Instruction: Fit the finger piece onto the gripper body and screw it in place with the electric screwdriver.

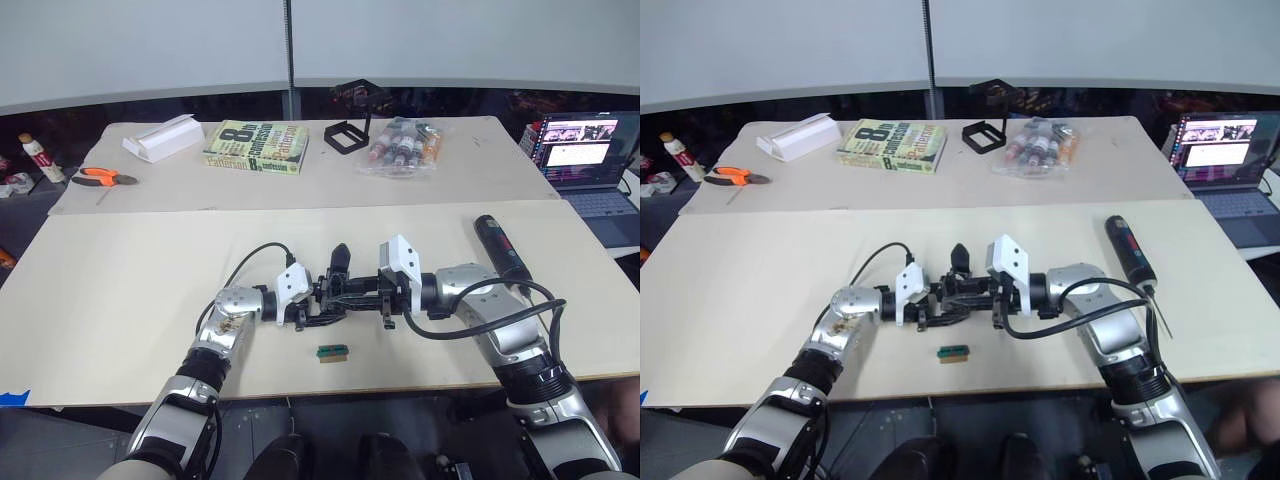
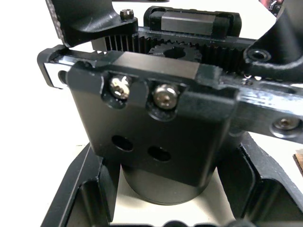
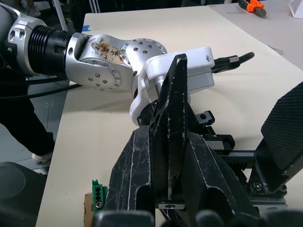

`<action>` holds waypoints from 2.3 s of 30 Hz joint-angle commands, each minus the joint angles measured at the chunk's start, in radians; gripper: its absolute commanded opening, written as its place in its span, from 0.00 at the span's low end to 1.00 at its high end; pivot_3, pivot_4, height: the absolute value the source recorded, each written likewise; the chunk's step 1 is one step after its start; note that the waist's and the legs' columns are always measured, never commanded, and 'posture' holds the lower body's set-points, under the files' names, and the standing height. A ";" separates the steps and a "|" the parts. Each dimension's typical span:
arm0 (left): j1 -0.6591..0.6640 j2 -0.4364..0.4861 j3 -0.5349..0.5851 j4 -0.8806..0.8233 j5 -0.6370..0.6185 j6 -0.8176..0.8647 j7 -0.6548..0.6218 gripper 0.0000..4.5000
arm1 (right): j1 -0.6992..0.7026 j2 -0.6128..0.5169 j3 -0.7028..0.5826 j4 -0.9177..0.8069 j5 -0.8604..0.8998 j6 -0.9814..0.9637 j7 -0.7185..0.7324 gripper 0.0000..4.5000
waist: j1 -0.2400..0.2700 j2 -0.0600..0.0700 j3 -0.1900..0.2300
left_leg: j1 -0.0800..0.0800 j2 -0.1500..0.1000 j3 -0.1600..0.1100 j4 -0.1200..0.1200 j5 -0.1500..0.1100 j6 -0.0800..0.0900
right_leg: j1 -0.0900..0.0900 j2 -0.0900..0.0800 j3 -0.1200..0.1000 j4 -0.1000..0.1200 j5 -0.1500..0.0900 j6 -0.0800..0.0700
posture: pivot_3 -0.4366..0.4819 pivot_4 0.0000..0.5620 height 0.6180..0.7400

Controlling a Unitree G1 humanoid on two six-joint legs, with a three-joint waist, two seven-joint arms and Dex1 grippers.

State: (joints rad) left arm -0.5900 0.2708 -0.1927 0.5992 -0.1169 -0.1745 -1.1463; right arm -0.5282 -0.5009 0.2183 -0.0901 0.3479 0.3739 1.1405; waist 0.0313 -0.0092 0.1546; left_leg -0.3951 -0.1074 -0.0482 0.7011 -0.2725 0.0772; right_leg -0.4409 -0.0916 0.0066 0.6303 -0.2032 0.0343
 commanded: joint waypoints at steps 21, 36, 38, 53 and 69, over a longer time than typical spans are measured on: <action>0.013 -0.003 -0.016 -0.022 0.013 0.005 0.014 0.52 | -0.020 0.018 -0.020 -0.020 0.041 -0.009 0.003 0.09 | -0.001 0.000 0.000 | 0.000 0.000 0.000 0.000 0.000 0.000 | 0.000 0.000 0.000 0.000 0.000 0.000 | 0.48 0.27 1.00; 0.015 -0.002 -0.016 -0.029 0.011 0.010 0.013 0.52 | 0.008 0.011 0.003 0.013 0.004 -0.005 -0.017 0.09 | -0.001 0.000 0.000 | 0.000 0.000 0.000 0.000 0.000 0.000 | 0.000 0.000 0.000 0.000 0.000 0.000 | 0.48 0.27 1.00; 0.015 -0.002 -0.017 -0.030 0.011 0.010 0.013 0.52 | 0.004 0.016 0.005 0.022 -0.005 -0.007 -0.028 0.09 | -0.001 0.000 0.000 | 0.000 0.000 0.000 0.000 0.000 0.000 | 0.000 0.000 0.000 0.000 0.000 0.000 | 0.48 0.27 1.00; 0.016 0.000 -0.016 -0.034 0.010 0.014 0.016 0.52 | -0.007 -0.012 0.039 0.028 -0.026 0.059 -0.042 0.09 | -0.003 0.000 0.000 | 0.001 0.000 0.000 0.000 0.000 0.000 | 0.001 0.000 0.000 0.000 0.000 0.000 | 0.48 0.27 1.00; 0.018 0.003 -0.017 -0.039 0.006 0.020 0.016 0.52 | 0.030 -0.037 0.066 0.078 -0.044 0.088 -0.067 0.09 | -0.003 0.000 -0.003 | 0.008 0.000 -0.001 -0.003 0.000 0.001 | 0.004 0.000 0.000 -0.002 0.000 0.000 | 0.48 0.27 1.00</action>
State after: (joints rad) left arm -0.5768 0.2721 -0.1996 0.5860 -0.1162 -0.1586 -1.1262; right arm -0.5323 -0.5040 0.2524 -0.0835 0.3604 0.4313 1.0725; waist 0.0284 -0.0091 0.1518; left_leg -0.3874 -0.1075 -0.0487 0.6984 -0.2730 0.0778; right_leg -0.4371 -0.0920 0.0066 0.6282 -0.2032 0.0343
